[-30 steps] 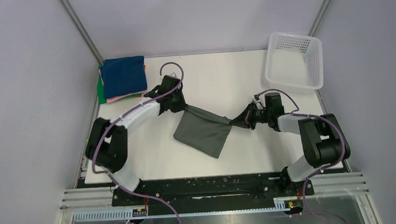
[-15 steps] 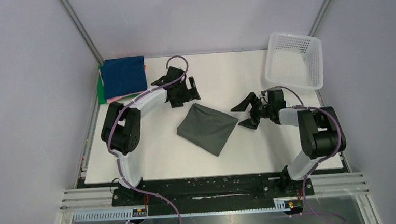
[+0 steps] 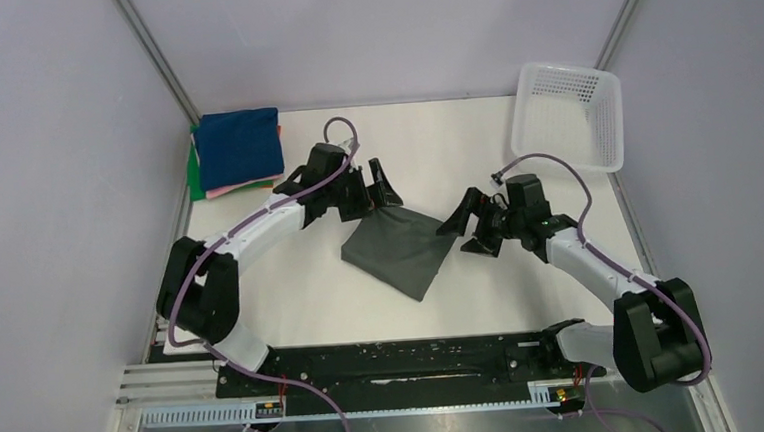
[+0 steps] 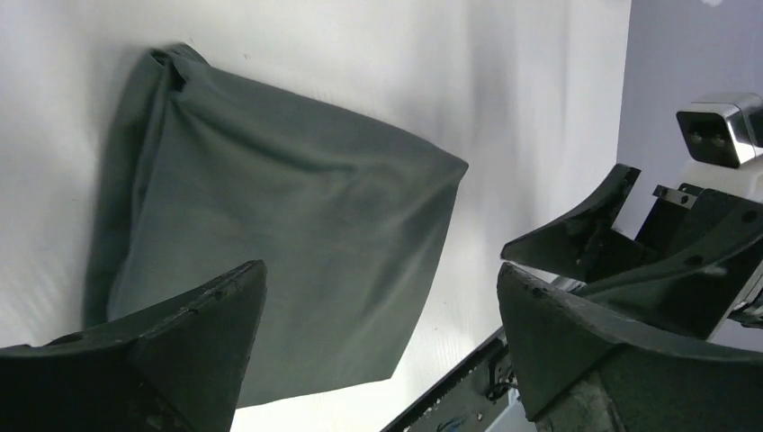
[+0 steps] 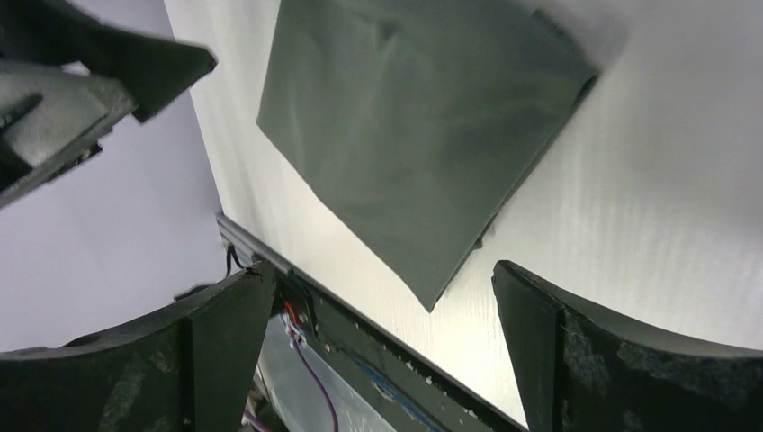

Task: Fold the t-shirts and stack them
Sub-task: Smooth out wrinkles on the folded tshirt

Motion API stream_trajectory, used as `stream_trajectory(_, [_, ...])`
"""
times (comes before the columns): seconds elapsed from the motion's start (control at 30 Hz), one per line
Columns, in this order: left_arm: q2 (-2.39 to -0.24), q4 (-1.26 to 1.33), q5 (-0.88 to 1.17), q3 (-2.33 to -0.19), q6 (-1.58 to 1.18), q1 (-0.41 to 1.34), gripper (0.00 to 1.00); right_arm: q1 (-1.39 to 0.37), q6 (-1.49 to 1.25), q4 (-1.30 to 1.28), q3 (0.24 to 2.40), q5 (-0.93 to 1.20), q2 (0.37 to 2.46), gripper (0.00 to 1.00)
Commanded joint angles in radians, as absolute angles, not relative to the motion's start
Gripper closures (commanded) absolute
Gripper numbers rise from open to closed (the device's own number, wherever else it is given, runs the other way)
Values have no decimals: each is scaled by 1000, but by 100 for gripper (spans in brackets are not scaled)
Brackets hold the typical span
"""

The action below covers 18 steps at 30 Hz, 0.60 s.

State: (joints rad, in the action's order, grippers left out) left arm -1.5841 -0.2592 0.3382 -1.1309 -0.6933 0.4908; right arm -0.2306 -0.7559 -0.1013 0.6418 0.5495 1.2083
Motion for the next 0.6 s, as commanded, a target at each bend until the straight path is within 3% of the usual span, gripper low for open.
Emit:
stream_trajectory(0.0, [-1657,-164,455,-1115,-724,491,1,-312,-758,-69,669,534,1269,1])
stream_trajectory(0.23, [-1849,-129,474,-1268,-739,489,1,-325,-748,-10,774,545,1474,0])
stream_trajectory(0.57, [-2048,-155,451,-1404,-754,446,1,-324,-646,-126,913,418,1649,1])
